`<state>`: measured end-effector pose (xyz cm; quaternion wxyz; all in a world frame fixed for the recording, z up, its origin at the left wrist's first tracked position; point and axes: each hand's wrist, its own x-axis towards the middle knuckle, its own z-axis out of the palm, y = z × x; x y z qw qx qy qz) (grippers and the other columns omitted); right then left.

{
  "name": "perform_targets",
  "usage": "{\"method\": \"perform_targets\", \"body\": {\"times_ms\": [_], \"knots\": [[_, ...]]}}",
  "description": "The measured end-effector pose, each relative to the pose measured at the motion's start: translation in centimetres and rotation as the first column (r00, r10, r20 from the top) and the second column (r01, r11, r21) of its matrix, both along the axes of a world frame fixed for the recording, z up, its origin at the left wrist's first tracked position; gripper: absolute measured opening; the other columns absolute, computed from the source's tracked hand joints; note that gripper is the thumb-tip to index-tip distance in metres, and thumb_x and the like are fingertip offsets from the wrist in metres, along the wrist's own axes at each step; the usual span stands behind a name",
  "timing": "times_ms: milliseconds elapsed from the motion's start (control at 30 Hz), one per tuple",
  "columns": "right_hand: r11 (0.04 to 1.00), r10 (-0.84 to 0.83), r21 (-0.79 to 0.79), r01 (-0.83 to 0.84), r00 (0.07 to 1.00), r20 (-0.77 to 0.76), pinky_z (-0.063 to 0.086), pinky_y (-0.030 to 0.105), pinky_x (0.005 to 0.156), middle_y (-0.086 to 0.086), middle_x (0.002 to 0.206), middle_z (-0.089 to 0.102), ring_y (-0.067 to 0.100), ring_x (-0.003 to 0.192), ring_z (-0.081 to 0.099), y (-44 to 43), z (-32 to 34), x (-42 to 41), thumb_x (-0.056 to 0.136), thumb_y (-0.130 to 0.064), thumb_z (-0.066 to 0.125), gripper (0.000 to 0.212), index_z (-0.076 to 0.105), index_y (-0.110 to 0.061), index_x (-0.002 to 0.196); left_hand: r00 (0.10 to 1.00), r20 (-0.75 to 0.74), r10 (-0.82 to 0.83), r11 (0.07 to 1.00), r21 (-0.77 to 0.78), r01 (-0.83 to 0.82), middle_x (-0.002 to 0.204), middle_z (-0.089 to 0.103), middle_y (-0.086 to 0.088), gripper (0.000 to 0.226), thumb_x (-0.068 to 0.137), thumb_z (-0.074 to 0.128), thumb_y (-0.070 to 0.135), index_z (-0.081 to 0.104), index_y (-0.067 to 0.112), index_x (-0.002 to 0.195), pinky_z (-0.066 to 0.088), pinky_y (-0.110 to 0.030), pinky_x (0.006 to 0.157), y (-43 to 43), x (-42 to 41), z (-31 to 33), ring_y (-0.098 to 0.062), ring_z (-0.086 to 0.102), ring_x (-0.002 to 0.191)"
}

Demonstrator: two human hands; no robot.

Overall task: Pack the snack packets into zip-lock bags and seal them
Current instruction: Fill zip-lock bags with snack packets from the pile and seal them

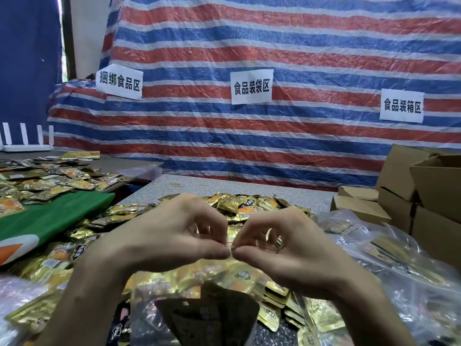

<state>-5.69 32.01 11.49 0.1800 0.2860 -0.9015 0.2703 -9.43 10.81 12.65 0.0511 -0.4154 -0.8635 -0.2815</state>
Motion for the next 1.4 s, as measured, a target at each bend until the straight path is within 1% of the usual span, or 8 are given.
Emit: {"method": "perform_targets", "body": {"times_ms": [167, 400, 567, 733, 1000, 1167, 1333, 1400], "knots": [[1.0, 0.015, 0.007, -0.015, 1.0, 0.026, 0.05, 0.035, 0.066, -0.017, 0.065, 0.062, 0.005, 0.067, 0.058, 0.7, 0.6, 0.1, 0.082, -0.022, 0.077, 0.007, 0.075, -0.026, 0.077, 0.999, 0.042, 0.013, 1.0, -0.014, -0.012, 0.07, 0.059, 0.017, 0.021, 0.089, 0.071, 0.031, 0.066, 0.028, 0.069, 0.038, -0.02, 0.069, -0.2, -0.3, 0.0, -0.002, 0.056, 0.075], [1.0, 0.017, 0.004, -0.017, 1.0, 0.011, 0.051, 0.047, 0.069, -0.011, 0.072, 0.066, 0.01, 0.073, 0.061, 0.0, 0.4, 0.2, 0.079, -0.038, 0.068, 0.01, 0.074, -0.03, 0.081, 0.978, 0.203, -0.054, 0.997, -0.048, 0.065, 0.072, 0.068, 0.012, 0.017, 0.092, 0.068, 0.035, 0.072, 0.026, 0.078, 0.047, -0.017, 0.063, 0.4, 0.1, 0.0, -0.002, 0.062, 0.069], [1.0, 0.007, 0.006, -0.007, 0.998, 0.062, 0.051, 0.035, 0.068, -0.014, 0.07, 0.066, 0.004, 0.071, 0.06, 0.9, 0.7, 0.2, 0.085, -0.024, 0.076, 0.005, 0.075, -0.023, 0.08, 0.984, 0.173, 0.041, 0.999, -0.005, -0.04, 0.071, 0.07, 0.002, 0.016, 0.09, 0.07, 0.023, 0.075, 0.02, 0.075, 0.05, -0.022, 0.067, 0.1, -0.2, 0.0, -0.008, 0.065, 0.069], [1.0, -0.009, 0.02, 0.008, 1.0, 0.024, 0.052, 0.049, 0.069, -0.001, 0.071, 0.064, 0.015, 0.072, 0.06, 0.9, 0.8, 0.1, 0.083, -0.016, 0.073, 0.017, 0.069, -0.029, 0.074, 0.986, 0.165, 0.029, 0.998, -0.057, -0.02, 0.072, 0.069, 0.011, 0.021, 0.092, 0.066, 0.038, 0.073, 0.023, 0.078, 0.046, -0.014, 0.062, 0.3, -0.1, -0.2, -0.001, 0.061, 0.067], [0.998, 0.032, 0.055, -0.035, 0.999, 0.041, 0.046, 0.025, 0.062, -0.019, 0.076, 0.063, 0.004, 0.075, 0.059, 0.5, 0.3, 0.2, 0.083, -0.045, 0.061, 0.017, 0.068, -0.029, 0.084, 0.997, 0.07, -0.028, 1.0, 0.007, 0.028, 0.071, 0.068, 0.011, 0.02, 0.093, 0.067, 0.031, 0.071, 0.028, 0.074, 0.048, -0.019, 0.062, 0.4, 0.3, 0.1, -0.006, 0.064, 0.071], [0.997, 0.063, 0.028, -0.066, 0.993, 0.096, 0.047, 0.023, 0.06, -0.01, 0.072, 0.064, 0.006, 0.07, 0.06, 1.3, 0.8, 0.0, 0.092, -0.028, 0.069, 0.011, 0.069, -0.024, 0.081, 0.998, 0.064, -0.022, 0.999, 0.03, 0.02, 0.073, 0.07, 0.014, 0.016, 0.088, 0.068, 0.041, 0.076, 0.029, 0.081, 0.053, -0.037, 0.068, 0.8, 0.0, 0.0, -0.012, 0.065, 0.073], [0.999, -0.037, 0.014, 0.035, 0.994, 0.103, 0.047, 0.033, 0.061, 0.003, 0.076, 0.067, 0.012, 0.07, 0.06, 3.1, 1.6, 0.6, 0.091, -0.027, 0.068, 0.013, 0.068, -0.023, 0.079, 0.985, 0.169, -0.035, 0.996, 0.091, 0.02, 0.075, 0.074, 0.01, 0.009, 0.087, 0.071, 0.033, 0.078, 0.031, 0.081, 0.053, -0.022, 0.063, -0.7, 0.1, 0.2, -0.006, 0.067, 0.069], [0.995, -0.072, 0.078, 0.065, 0.993, 0.093, 0.047, 0.031, 0.063, -0.008, 0.078, 0.067, 0.007, 0.075, 0.06, 2.9, 1.6, 0.8, 0.087, -0.04, 0.061, 0.015, 0.066, -0.027, 0.081, 0.993, 0.12, -0.021, 0.998, 0.055, 0.014, 0.071, 0.073, 0.012, 0.017, 0.09, 0.072, 0.027, 0.076, 0.032, 0.074, 0.051, -0.021, 0.063, -0.3, 0.1, 0.1, -0.005, 0.067, 0.069]]}}
